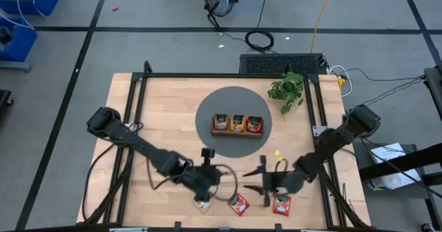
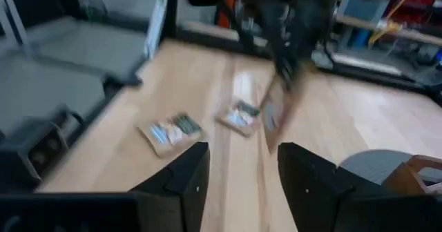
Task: Pick & Place Tea
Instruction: Put the top right brown tea bag into the left slot of the wooden organizer
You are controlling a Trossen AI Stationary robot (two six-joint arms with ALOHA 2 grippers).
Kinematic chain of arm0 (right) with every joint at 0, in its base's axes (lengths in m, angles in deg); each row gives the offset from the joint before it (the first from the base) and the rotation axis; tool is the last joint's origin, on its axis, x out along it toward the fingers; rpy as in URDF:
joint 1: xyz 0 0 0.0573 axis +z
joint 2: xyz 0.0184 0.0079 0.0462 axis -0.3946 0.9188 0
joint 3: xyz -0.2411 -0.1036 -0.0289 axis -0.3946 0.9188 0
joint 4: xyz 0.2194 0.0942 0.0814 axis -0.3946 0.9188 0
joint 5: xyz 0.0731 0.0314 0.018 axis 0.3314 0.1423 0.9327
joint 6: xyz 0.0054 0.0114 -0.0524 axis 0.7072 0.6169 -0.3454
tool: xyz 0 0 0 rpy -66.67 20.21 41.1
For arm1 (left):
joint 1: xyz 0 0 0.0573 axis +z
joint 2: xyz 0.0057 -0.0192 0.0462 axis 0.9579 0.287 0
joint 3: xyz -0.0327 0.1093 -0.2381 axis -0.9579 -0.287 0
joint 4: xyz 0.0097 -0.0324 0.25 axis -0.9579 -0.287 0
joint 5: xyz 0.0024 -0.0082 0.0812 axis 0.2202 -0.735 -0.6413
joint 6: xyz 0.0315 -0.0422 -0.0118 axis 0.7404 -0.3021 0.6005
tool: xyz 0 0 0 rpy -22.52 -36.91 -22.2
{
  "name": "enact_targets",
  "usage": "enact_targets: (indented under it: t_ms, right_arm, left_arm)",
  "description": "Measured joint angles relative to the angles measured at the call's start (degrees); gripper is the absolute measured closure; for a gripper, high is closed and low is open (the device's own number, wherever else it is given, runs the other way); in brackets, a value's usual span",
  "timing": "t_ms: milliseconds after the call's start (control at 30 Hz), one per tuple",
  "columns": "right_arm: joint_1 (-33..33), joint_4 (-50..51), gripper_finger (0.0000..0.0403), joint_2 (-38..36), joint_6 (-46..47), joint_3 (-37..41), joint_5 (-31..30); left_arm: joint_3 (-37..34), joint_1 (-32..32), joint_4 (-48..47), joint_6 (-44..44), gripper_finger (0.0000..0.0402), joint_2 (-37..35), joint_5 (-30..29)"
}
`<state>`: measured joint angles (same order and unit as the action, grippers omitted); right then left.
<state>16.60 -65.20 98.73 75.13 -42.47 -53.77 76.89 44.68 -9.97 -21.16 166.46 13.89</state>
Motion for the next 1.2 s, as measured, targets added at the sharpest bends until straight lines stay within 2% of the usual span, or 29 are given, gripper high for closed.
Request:
enact_targets:
  t_ms: [167,233,433,500,900,1100,1200]
  right_arm:
    - [1.0,-21.5,0.0238,-2.3,-0.7,9.5,-0.4]
    - [0.7,-25.2,0.0238,-2.3,-1.2,11.6,-0.3]
    - [-3.8,-24.7,0.0233,-1.9,1.9,10.6,8.5]
    - [-5.2,-24.2,0.0231,-1.6,2.1,10.3,8.8]
    - [-10.5,-21.1,0.0231,-0.4,7.8,10.1,12.4]
    - [-12.5,-21.5,0.0255,3.5,8.9,7.7,20.6]
    - [-12.8,-21.3,0.0291,4.4,7.1,7.0,20.8]
  left_arm:
    - [1.0,-3.1,4.8,-0.1,0.0398,0.0,-6.7]
    - [0.9,-3.5,6.4,-0.1,0.0395,0.0,-7.8]
    - [0.8,-2.5,9.2,2.6,0.0397,2.0,-8.5]
    - [1.1,-1.5,12.4,2.9,0.0394,3.1,-8.3]
    - [0.9,0.7,13.8,4.5,0.0397,5.3,-6.4]
    - [0.9,1.5,14.8,4.8,0.0394,5.4,-4.9]
    - [0.9,1.5,14.5,4.8,0.0398,5.4,-4.9]
